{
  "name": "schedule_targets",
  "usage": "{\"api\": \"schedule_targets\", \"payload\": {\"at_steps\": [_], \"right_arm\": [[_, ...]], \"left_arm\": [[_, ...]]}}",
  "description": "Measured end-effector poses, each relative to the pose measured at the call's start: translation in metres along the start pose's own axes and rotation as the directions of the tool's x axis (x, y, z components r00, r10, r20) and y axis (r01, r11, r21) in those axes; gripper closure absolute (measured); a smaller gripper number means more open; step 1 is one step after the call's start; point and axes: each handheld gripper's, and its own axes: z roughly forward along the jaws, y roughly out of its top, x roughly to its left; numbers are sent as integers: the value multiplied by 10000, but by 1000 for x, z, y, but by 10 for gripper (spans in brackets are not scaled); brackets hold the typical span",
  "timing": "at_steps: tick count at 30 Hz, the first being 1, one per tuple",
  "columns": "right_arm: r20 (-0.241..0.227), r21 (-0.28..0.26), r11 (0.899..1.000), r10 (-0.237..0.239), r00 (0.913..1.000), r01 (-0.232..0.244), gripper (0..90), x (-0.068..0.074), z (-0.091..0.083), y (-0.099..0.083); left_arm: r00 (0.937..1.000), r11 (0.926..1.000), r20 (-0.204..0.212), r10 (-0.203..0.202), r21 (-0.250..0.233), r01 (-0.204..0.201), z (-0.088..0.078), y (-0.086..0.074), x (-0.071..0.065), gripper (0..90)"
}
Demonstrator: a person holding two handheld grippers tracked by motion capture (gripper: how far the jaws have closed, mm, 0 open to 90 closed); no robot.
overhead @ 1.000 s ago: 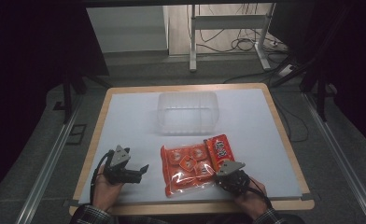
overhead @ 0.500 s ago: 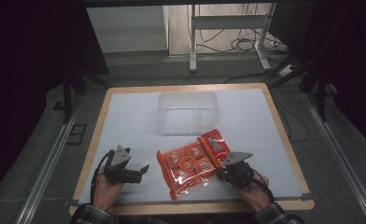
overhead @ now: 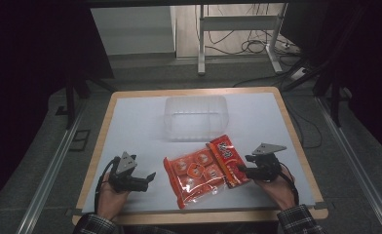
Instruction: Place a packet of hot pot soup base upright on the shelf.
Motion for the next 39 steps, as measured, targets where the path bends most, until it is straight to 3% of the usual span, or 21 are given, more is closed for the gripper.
{"api": "schedule_targets", "payload": {"at_steps": [4, 11, 16, 19, 23, 24, 25, 26, 29, 30, 35, 39], "right_arm": [[-333, 258, 9992, 298, 9990, -289, 288, -5, 17, -1], [-789, 368, 9947, 987, 9920, -960, 253, -13, 29, -4], [-1171, 546, 9869, 1571, 9806, -1516, 296, -12, 31, -5], [-1306, 263, 9833, 1818, 9746, -1799, 332, -14, 27, -4], [-1777, -439, 9732, 2147, 9604, -2257, 406, -13, 18, 1], [-1875, -462, 9729, 2141, 9586, -2264, 456, -12, 17, 1], [-2248, -390, 9721, 2169, 9499, -2312, 467, -10, 18, 2], [-2343, -235, 9724, 2203, 9469, -2321, 469, -7, 20, 2], [-2042, 161, 9860, 1660, 9648, -1662, 491, 2, 26, 4], [-1995, 184, 9872, 1590, 9669, -1585, 508, 4, 27, 5], [-1814, 267, 9856, 1690, 9688, -1669, 580, 0, 33, 9], [-1693, 371, 9890, 1473, 9745, -1431, 645, -4, 42, 20]], "left_arm": [[10000, 10000, -6, 19, 14, -19, 0, 0, 0, 37], [10000, 10000, -7, 50, 49, -50, 1, 0, -1, 37], [10000, 10000, -2, 58, 61, -58, 1, 0, -1, 37], [10000, 10000, -3, 65, 65, -65, 1, 0, -1, 37], [10000, 10000, -3, 68, 73, -68, 1, 0, -1, 37], [10000, 9999, -1, 72, 72, -72, 1, 0, -1, 37], [10000, 9999, -1, 75, 73, -75, 1, 0, -1, 37], [10000, 9999, -3, 76, 75, -76, 1, 0, -1, 37], [10000, 9999, 3, 86, 75, -86, 1, 0, -1, 37], [10000, 9999, 5, 87, 76, -87, 1, 0, -1, 37], [9999, 9999, 5, 120, 86, -120, 1, 0, -2, 37], [9999, 9998, 4, 159, 114, -159, 2, 0, -2, 37]]}}
